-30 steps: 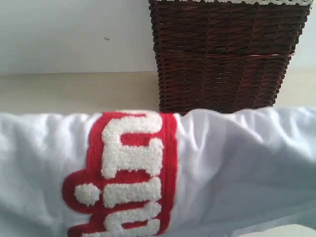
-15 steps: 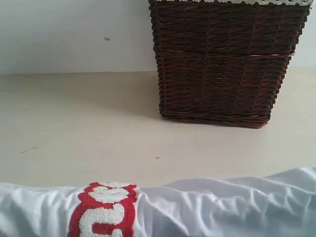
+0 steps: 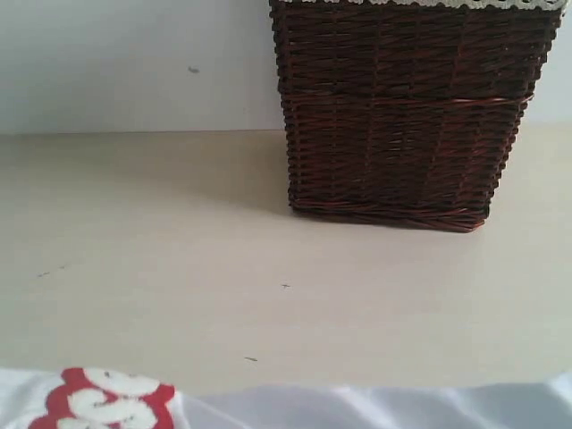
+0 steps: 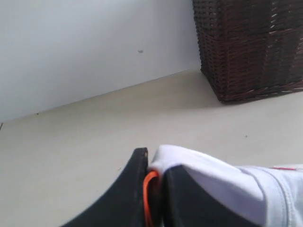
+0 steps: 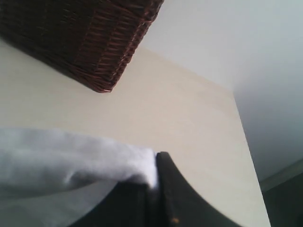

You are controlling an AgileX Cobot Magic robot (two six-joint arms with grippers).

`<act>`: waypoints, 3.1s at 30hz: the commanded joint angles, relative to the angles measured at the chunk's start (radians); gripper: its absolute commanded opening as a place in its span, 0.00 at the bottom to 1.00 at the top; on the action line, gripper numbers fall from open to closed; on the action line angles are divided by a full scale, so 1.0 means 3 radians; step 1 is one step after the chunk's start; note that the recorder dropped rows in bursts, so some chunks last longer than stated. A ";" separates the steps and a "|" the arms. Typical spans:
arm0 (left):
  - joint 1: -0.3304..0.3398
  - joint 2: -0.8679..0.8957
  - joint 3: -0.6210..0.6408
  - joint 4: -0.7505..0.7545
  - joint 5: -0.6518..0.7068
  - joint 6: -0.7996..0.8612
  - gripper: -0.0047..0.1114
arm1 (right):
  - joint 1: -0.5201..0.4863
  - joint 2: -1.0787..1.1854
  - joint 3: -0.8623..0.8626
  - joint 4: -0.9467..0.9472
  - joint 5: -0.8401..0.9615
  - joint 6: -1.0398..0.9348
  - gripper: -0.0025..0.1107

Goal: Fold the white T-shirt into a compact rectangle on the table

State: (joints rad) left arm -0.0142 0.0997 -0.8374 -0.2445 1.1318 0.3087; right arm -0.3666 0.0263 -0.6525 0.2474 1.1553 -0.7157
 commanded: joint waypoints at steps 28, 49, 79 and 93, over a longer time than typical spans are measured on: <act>0.0412 0.1816 0.0894 -0.0535 -0.0867 0.0881 0.04 | -0.0019 -0.0053 0.1051 -0.0300 -0.1271 -0.0545 0.02; 0.0412 0.3326 0.0894 -0.1182 -0.2219 0.1503 0.04 | -0.0019 0.0768 0.1599 0.0395 -0.1856 -0.2705 0.02; 0.0238 0.4718 0.0843 -0.1244 -0.3643 0.1493 0.29 | -0.0019 0.3249 0.1418 0.1278 -0.4215 -0.2546 0.41; 0.0238 0.4660 0.0685 -0.1097 -0.4629 0.1481 0.70 | -0.0019 0.3227 0.0907 0.1278 -0.3436 -0.2199 0.42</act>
State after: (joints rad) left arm 0.0547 1.5331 -0.6124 -0.6078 -0.1490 0.7579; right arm -0.3663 1.0016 -0.3322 0.6308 0.0382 -1.3807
